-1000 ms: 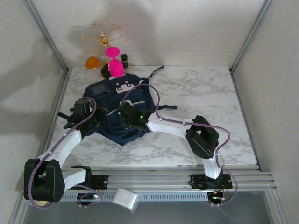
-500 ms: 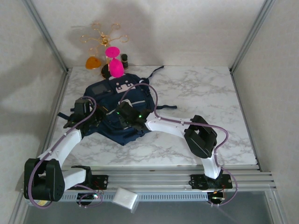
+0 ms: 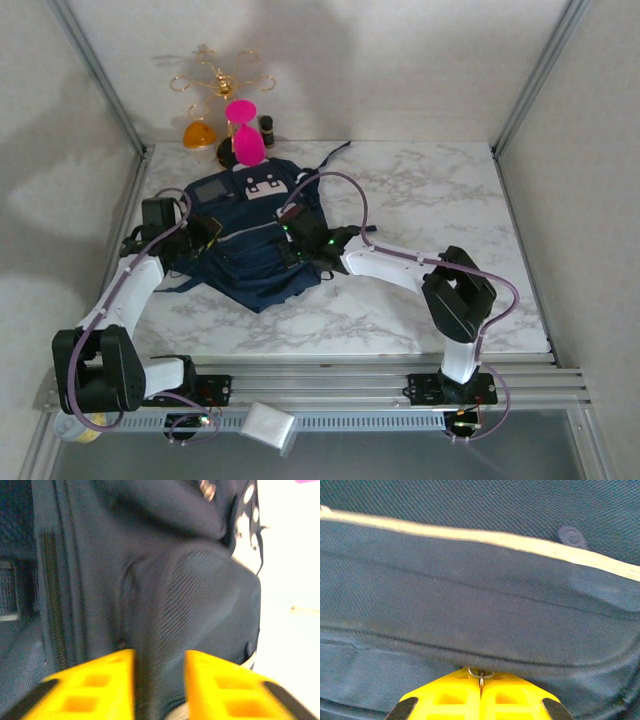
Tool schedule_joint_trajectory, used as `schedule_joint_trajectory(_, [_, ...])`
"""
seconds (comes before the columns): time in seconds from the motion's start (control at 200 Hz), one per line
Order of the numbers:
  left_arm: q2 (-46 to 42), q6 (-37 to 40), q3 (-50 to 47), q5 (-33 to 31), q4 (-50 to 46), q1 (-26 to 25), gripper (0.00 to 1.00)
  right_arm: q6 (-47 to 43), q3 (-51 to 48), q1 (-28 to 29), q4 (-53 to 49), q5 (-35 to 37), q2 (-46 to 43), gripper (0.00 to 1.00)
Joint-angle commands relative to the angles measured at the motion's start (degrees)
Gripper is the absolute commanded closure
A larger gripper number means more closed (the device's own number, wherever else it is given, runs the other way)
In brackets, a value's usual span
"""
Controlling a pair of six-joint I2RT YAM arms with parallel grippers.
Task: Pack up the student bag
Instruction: Zip the student bag at the center of the table.
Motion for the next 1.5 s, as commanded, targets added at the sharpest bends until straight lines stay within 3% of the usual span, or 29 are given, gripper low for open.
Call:
schedule_joint_trajectory(0.0, [-7.6, -4.6, -1.2, -5.9, 4.6, -3.1, 0.58, 1.2, 1.3, 0.1, 2.5, -4.5, 1.0, 1.00])
schedule_joint_trajectory(0.08, [-12.9, -12.4, -5.8, -9.1, 5.7, -7.8, 0.46, 1.2, 0.8, 0.1, 2.9, -5.6, 1.0, 1.00])
schedule_joint_trajectory(0.215, [-21.9, -32.0, -17.8, -18.6, 18.4, -21.4, 0.44, 1.0, -1.6, 0.1, 3.6, -5.2, 0.1, 1.00])
schedule_joint_trajectory(0.431, [-16.8, -45.1, -18.6, -36.1, 23.9, -40.1, 0.36, 0.9, -3.8, 0.1, 5.9, -5.7, -0.2, 1.00])
schedule_joint_trajectory(0.516, [-11.2, -46.7, -17.4, -36.8, 27.3, -40.0, 0.37, 1.0, -3.9, 0.1, 6.3, -6.0, -0.1, 1.00])
schedule_joint_trajectory(0.601, [-7.2, -48.7, -15.0, -39.4, 26.0, -40.2, 0.50, 1.2, -4.6, 0.1, 6.6, -6.0, -0.7, 1.00])
schedule_joint_trajectory(0.671, [-4.7, -50.9, -15.1, -41.3, 26.9, -40.3, 0.51, 1.4, -5.3, 0.1, 7.0, -5.6, -0.9, 1.00])
schedule_joint_trajectory(0.826, [-1.9, -54.5, -17.1, -45.8, 31.9, -39.9, 0.63, 1.2, -5.0, 0.1, 6.9, -6.3, -0.7, 1.00])
schedule_joint_trajectory(1.076, [0.9, -55.6, -16.9, -47.7, 30.3, -39.0, 0.81, 0.0, -3.6, 0.1, 5.0, -3.4, -0.5, 1.00])
schedule_joint_trajectory(1.181, [-1.1, -54.0, -18.1, -48.8, 26.9, -37.6, 1.00, -0.8, -2.6, 0.2, 2.5, 0.1, -0.9, 1.00])
schedule_joint_trajectory(1.282, [-5.7, -50.8, -20.2, -49.6, 22.9, -35.5, 1.00, -2.4, -4.6, 0.0, 0.9, 3.8, -3.2, 1.00])
schedule_joint_trajectory(1.497, [-17.6, -37.9, -23.7, -49.1, 13.6, -27.7, 1.00, -6.6, -8.0, -3.5, -0.2, 2.8, -6.5, 1.00])
